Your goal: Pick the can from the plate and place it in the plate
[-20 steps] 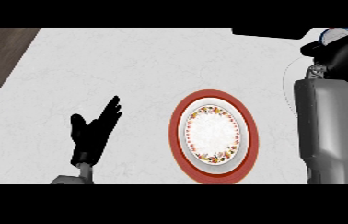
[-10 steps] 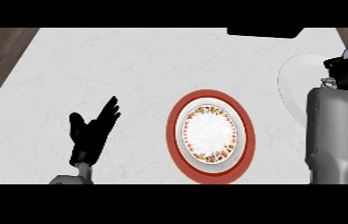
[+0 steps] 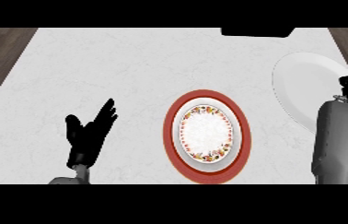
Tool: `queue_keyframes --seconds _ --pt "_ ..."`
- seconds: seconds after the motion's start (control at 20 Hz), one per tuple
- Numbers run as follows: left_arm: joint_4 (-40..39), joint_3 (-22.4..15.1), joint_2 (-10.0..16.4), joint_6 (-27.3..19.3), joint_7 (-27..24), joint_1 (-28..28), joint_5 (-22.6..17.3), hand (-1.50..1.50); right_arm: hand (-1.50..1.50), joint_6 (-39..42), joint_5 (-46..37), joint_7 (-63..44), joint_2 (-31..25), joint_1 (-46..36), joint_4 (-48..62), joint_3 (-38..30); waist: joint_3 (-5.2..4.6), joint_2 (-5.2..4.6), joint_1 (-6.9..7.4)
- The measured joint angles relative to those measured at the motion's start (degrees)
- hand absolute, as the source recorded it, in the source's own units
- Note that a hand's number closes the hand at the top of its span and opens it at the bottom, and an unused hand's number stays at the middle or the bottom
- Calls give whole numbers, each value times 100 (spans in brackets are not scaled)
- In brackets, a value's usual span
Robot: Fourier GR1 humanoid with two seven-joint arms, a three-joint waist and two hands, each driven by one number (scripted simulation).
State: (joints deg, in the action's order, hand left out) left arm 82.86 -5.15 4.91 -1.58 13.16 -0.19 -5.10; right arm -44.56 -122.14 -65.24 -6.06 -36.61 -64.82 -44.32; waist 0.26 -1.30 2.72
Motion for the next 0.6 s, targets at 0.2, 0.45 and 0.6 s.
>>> queue_keyframes --seconds 0.2,0.45,0.6 --pt "-3 23 11 -17 13 -9 14 0 150 -441 209 71 -61 29 327 -521 0 24 -48" --pt "-46 54 -16 -57 -29 22 22 0 -150 -560 1187 138 -198 -102 1230 -1231 7 44 -92" --pt "-48 63 -16 -37 -107 65 21 0 -150 -933 1999 473 -480 -152 1955 -1400 9 58 -111"
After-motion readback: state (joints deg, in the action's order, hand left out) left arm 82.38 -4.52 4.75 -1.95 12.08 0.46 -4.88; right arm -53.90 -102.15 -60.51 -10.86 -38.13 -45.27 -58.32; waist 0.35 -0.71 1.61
